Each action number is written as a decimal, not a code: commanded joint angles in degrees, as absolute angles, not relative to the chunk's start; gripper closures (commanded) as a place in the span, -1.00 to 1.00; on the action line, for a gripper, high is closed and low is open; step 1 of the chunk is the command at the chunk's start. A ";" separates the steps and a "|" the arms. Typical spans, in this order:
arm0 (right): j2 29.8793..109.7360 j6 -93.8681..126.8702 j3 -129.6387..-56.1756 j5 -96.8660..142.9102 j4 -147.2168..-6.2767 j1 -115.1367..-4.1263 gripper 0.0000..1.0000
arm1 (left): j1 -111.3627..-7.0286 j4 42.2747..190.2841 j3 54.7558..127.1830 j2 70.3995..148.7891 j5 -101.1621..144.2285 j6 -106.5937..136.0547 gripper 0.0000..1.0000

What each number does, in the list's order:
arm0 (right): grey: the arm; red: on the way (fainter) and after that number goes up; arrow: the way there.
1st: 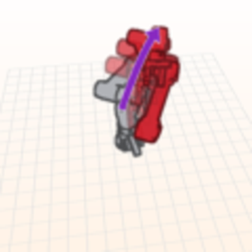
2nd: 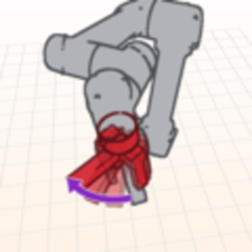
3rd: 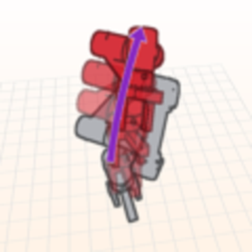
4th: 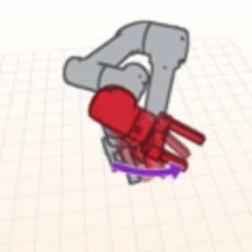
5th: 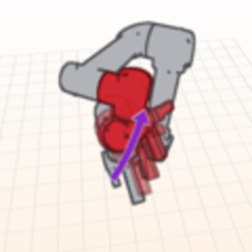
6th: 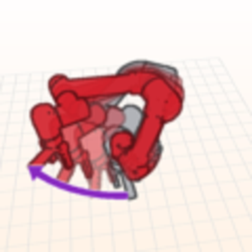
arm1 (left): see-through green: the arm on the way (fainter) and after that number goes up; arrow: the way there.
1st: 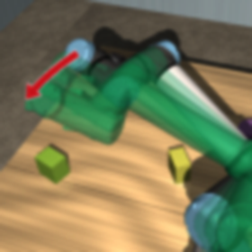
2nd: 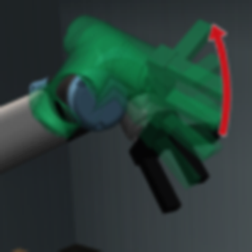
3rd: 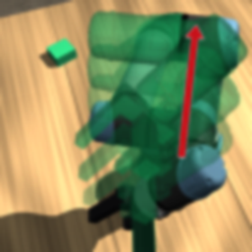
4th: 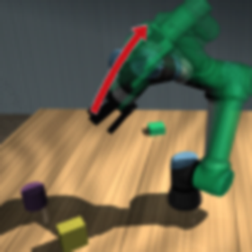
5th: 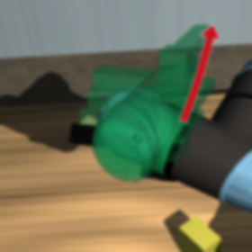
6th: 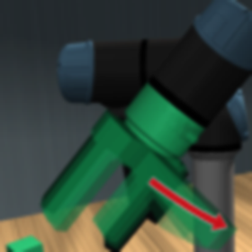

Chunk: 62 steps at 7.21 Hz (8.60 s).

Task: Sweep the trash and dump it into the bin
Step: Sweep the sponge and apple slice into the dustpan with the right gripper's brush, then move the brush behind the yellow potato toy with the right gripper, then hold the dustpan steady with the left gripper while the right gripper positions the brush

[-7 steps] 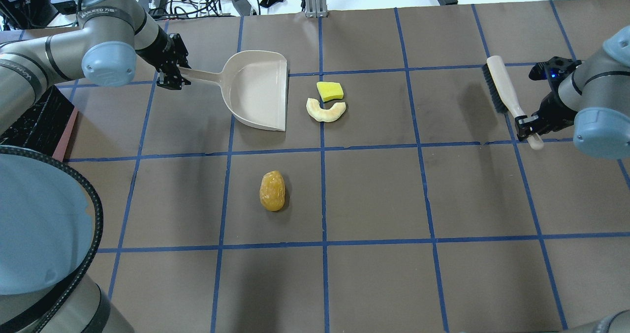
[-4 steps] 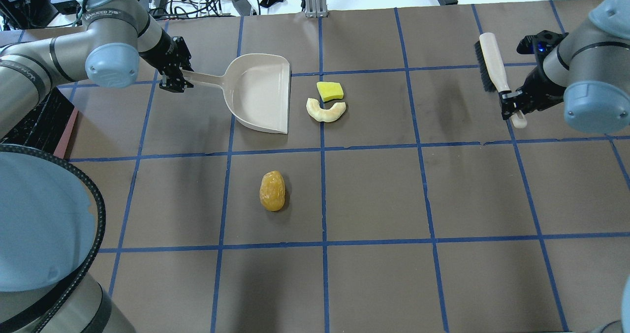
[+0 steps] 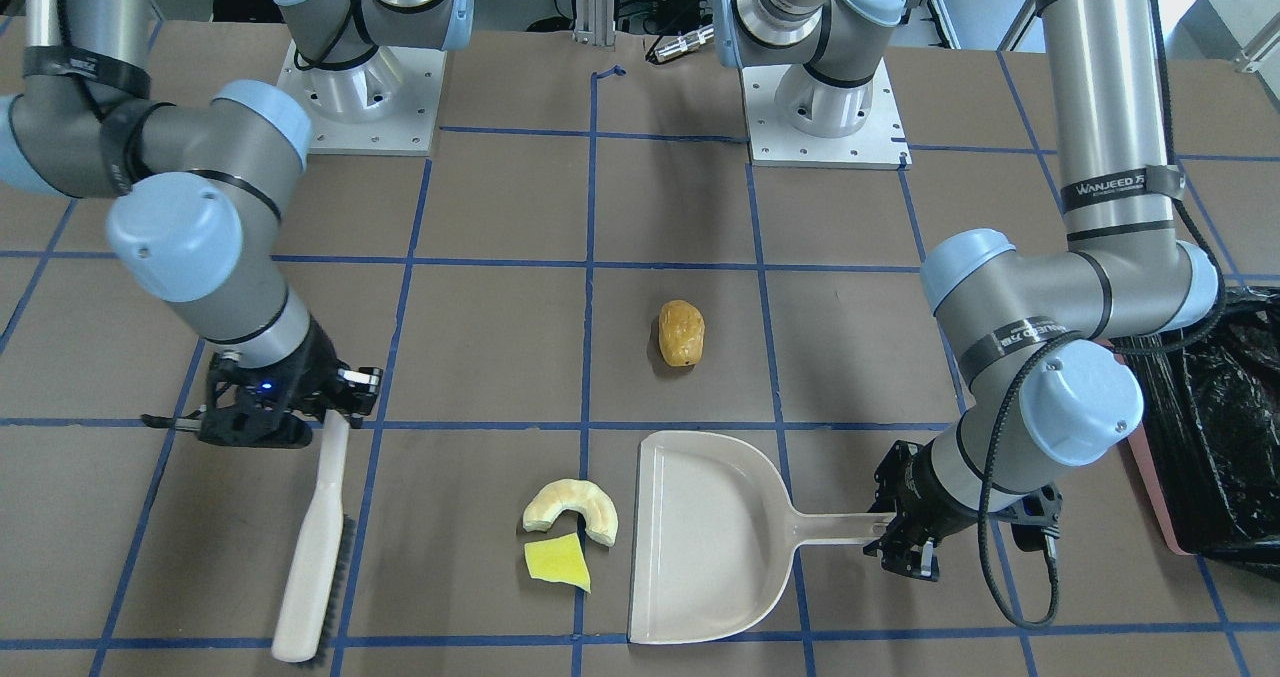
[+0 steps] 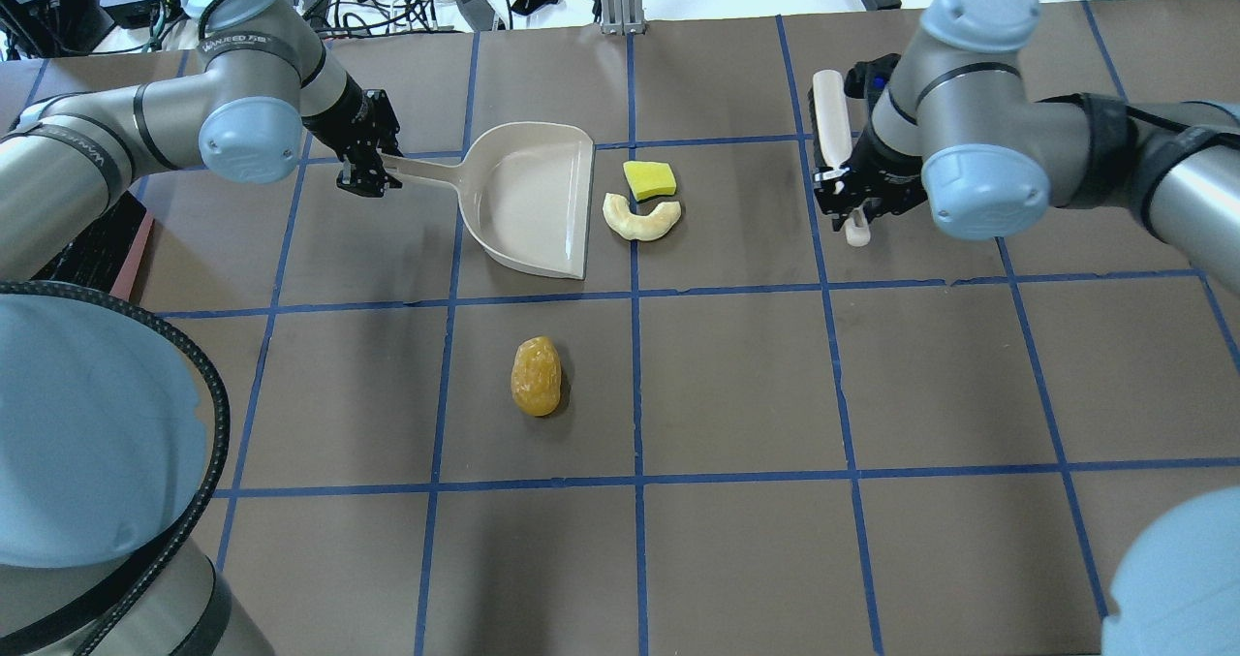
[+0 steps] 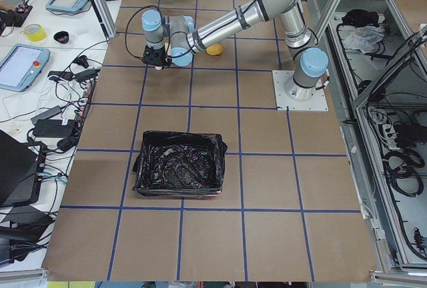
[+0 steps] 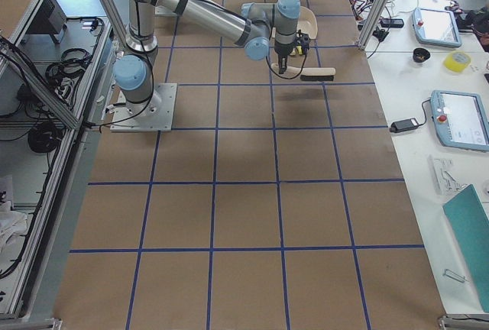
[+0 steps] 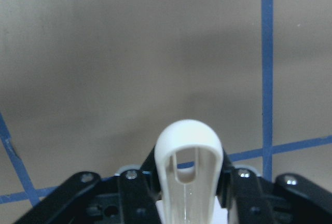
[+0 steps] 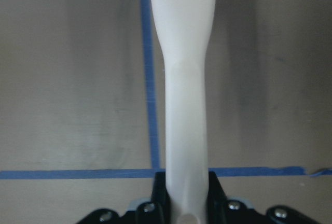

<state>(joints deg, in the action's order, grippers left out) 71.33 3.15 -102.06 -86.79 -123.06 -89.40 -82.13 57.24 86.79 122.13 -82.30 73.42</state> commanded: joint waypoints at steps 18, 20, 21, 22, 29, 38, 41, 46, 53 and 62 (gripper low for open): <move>73.54 18.74 -98.96 -88.95 -116.31 -105.14 0.63 | -80.09 57.56 86.40 122.43 -74.72 70.66 1.00; 77.50 16.26 -102.63 -88.86 -113.74 -103.89 0.63 | -77.09 60.19 85.96 121.03 -70.86 70.58 1.00; 79.69 17.04 -105.88 -87.81 -113.82 -104.23 0.63 | -75.95 61.16 86.04 120.24 -69.53 70.49 1.00; 83.11 19.23 -109.48 -87.11 -113.73 -105.02 0.63 | -74.89 62.82 86.04 119.54 -69.26 70.05 1.00; 86.75 33.11 -114.61 -87.19 -114.26 -114.16 0.65 | -69.61 65.31 89.19 119.97 -69.43 59.59 1.00; 85.44 46.93 -114.08 -87.45 -114.25 -128.23 0.64 | -73.56 57.39 92.72 119.18 -88.68 61.44 -0.16; 84.46 46.93 -113.99 -87.36 -114.96 -128.23 0.64 | -76.36 57.92 92.46 116.99 -88.95 63.97 -0.41; 84.38 46.85 -114.08 -87.28 -115.05 -128.23 0.63 | -76.99 53.61 92.81 117.50 -94.10 81.36 -0.43; 83.41 46.50 -114.08 -87.28 -115.22 -128.23 0.63 | -78.13 53.71 94.83 117.24 -95.89 82.00 1.00; 83.41 50.10 -114.08 -87.19 -114.96 -131.48 0.63 | -73.40 55.98 110.20 98.98 -96.31 72.61 1.00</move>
